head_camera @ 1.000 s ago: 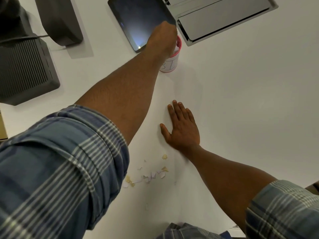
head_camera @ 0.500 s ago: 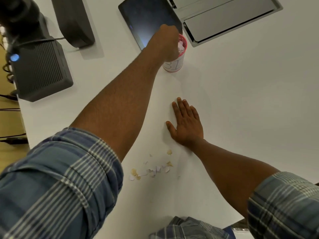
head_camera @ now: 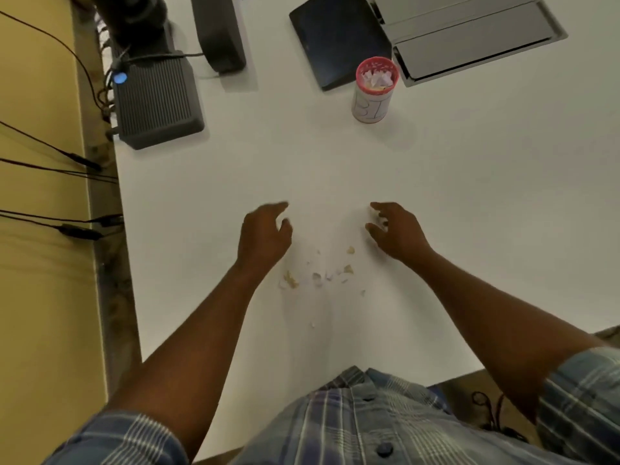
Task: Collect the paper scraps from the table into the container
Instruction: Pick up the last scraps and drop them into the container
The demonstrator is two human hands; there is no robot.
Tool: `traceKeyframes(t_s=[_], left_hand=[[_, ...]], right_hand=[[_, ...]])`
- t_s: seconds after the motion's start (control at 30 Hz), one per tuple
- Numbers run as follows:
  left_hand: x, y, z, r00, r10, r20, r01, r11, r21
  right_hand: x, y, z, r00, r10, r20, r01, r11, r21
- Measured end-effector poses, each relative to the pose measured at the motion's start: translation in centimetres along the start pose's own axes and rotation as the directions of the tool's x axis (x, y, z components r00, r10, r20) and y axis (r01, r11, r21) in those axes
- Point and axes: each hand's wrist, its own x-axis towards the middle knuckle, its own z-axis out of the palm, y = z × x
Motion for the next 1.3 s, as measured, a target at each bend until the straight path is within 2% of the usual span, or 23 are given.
traceKeyframes(t_s=[0.07,0.17,0.27,0.33,0.47,0.63,0.7,0.87,1.13,1.23,1.3], left_hand=[[-3.7,-2.4,-0.2,0.996,-0.084,-0.001,0.084,0.996,-0.039],[-8.8,-4.8,-0.1,0.968,-0.245,0.049,0.246,0.969,-0.026],[-13.3,-6.1,0.8,0.895,-0.393,0.211,0.401,0.916,0.007],[-15.5,-6.3,2.0,0.848,-0.427,0.316,0.445,0.896,0.017],[-17.5,-5.5,4.3,0.867,-0.4,0.297,0.424,0.906,-0.016],[-16.9,-3.9,6.1,0.937,-0.256,0.238,0.259,0.966,0.019],[-15.7,-3.4,6.4,0.943,-0.277,0.185,0.283,0.959,-0.009],[-11.5,-3.1,6.0,0.908,-0.412,0.071,0.418,0.904,-0.095],[-7.8,-2.6,6.0,0.956,-0.265,0.122,0.277,0.957,-0.09],[-7.8,-2.5,5.4,0.969,-0.217,0.113,0.228,0.969,-0.093],[-8.1,-2.7,5.1,0.966,-0.214,0.145,0.219,0.975,-0.019]], right_hand=[[-3.1,-0.1,1.0,0.999,0.025,-0.026,-0.025,1.0,-0.004],[-7.5,-0.1,2.4,0.99,0.137,0.041,-0.137,0.991,-0.002],[-11.0,0.2,3.7,0.965,0.206,0.162,-0.2,0.978,-0.054],[-12.3,0.2,4.5,0.955,0.212,0.207,-0.195,0.976,-0.099],[-12.6,-0.7,5.6,0.952,0.199,0.232,-0.158,0.97,-0.185],[-10.8,-1.9,6.4,0.948,0.16,0.274,-0.103,0.972,-0.212],[-9.8,-2.4,6.5,0.958,0.161,0.237,-0.125,0.979,-0.159],[-7.7,-3.2,6.7,0.982,0.175,0.075,-0.177,0.984,0.024],[-5.2,-4.8,7.1,0.988,0.055,0.145,-0.053,0.998,-0.016],[-4.7,-4.7,6.6,0.997,0.028,0.078,-0.027,0.999,-0.021],[-4.9,-4.6,6.2,0.995,0.019,0.099,-0.013,0.998,-0.069]])
